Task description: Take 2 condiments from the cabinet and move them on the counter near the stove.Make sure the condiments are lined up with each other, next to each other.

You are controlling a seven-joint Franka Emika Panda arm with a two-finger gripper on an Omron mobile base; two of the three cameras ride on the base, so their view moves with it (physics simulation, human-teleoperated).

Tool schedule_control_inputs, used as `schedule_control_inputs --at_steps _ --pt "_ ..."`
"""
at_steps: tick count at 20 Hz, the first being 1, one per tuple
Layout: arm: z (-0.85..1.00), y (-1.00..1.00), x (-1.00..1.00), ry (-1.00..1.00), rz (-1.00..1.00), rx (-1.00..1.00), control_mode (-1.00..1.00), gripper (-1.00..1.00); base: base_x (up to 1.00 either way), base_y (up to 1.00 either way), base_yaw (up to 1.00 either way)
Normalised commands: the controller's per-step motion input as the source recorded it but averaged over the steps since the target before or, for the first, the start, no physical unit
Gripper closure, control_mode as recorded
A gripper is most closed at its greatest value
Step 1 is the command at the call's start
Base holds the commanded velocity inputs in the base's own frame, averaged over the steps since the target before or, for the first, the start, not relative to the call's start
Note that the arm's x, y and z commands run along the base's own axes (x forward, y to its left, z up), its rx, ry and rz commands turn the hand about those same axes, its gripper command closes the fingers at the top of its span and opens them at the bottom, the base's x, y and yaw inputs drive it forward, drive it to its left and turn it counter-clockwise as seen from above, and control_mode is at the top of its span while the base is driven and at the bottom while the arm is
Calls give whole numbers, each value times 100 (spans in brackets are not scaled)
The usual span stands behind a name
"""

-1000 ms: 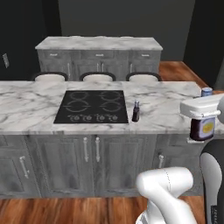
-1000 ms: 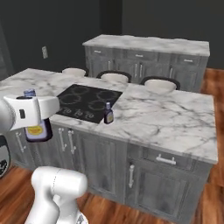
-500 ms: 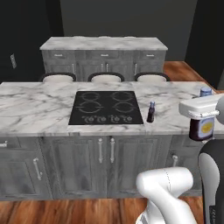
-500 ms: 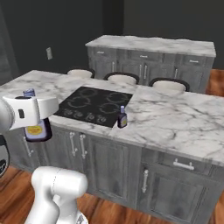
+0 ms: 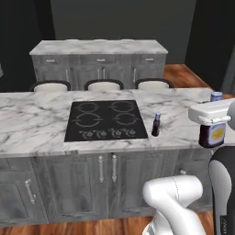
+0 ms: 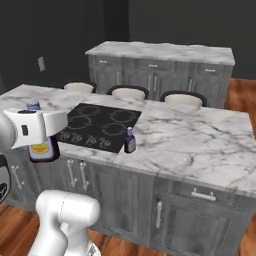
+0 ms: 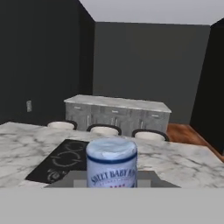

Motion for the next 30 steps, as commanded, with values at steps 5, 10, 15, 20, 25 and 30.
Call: schedule_control_inputs --at_steps 5,10,15,20,25,30 --pt "0 0 0 0 0 0 100 100 46 23 -15" --pt "0 0 0 0 0 0 100 100 40 24 -15" --pt "0 0 0 0 0 0 100 100 37 29 -15" --pt "0 0 0 0 0 0 100 100 41 34 -16" --pt "0 0 0 0 0 0 100 100 49 33 -16" --pt "0 0 0 0 0 0 100 100 49 24 -16"
